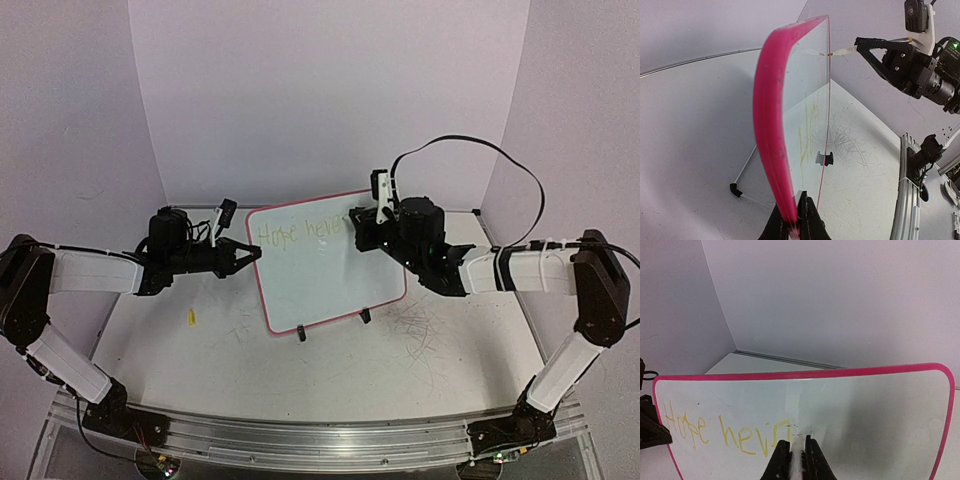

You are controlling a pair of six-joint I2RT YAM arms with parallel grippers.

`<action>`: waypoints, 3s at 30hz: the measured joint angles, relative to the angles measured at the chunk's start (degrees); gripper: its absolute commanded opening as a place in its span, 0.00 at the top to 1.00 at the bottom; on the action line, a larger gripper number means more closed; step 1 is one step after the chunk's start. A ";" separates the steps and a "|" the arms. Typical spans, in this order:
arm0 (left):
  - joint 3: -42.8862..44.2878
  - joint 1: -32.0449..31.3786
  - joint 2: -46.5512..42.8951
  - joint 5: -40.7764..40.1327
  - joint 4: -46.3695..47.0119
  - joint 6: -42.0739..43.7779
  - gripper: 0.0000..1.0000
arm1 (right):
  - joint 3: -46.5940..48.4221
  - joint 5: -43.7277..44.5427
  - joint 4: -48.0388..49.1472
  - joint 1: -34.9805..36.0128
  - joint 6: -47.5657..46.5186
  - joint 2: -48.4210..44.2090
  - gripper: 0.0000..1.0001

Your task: Write a sentence on the whiteboard

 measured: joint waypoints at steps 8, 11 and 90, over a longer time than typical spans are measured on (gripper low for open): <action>0.00 0.00 0.00 -0.01 0.00 0.02 1.00 | 1.17 0.00 0.21 -0.27 -0.16 0.81 1.00; 0.00 0.02 0.00 -0.13 -0.04 -0.02 1.00 | 1.17 0.03 0.18 -0.31 -0.16 1.22 1.00; 0.04 -0.39 -0.79 -0.53 -1.01 0.96 0.96 | -11.97 -5.03 -0.67 -2.95 -2.92 -15.18 1.00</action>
